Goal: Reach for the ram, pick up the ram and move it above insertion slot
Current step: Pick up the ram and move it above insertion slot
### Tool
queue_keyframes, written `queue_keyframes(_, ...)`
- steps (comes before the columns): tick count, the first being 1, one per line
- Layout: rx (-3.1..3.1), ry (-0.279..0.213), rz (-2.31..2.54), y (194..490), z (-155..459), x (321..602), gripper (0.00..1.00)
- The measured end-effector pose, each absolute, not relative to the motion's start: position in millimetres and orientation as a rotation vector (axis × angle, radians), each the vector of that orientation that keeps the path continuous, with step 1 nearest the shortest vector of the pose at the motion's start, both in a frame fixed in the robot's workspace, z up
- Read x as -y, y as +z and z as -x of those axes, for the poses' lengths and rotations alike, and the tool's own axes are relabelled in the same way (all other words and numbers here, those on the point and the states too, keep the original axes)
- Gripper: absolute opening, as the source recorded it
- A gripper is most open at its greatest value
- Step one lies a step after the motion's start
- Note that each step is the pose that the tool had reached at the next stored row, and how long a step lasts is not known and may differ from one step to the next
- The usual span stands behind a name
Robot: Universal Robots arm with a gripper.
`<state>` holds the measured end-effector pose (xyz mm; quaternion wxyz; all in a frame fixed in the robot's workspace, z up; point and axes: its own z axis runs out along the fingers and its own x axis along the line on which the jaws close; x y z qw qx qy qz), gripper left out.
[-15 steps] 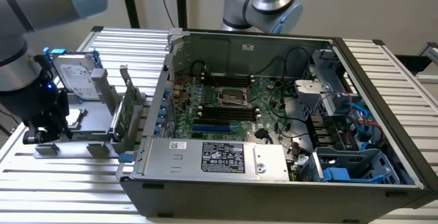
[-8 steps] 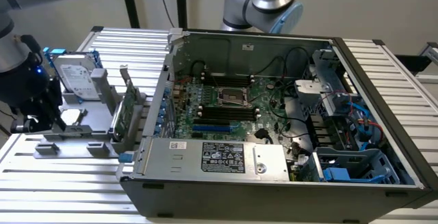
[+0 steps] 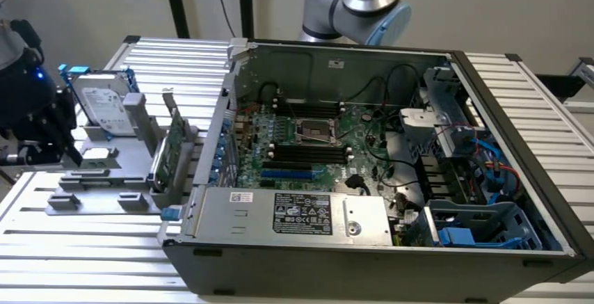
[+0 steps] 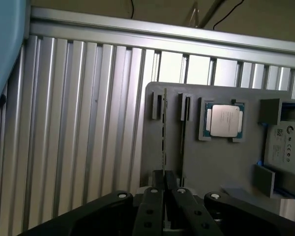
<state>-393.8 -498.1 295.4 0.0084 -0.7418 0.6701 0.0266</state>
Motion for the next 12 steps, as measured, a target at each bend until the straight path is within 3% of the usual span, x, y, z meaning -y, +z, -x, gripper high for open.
queue_keyframes(12,-2.094,0.083,2.318,350.0,361.4,491.0,0.13)
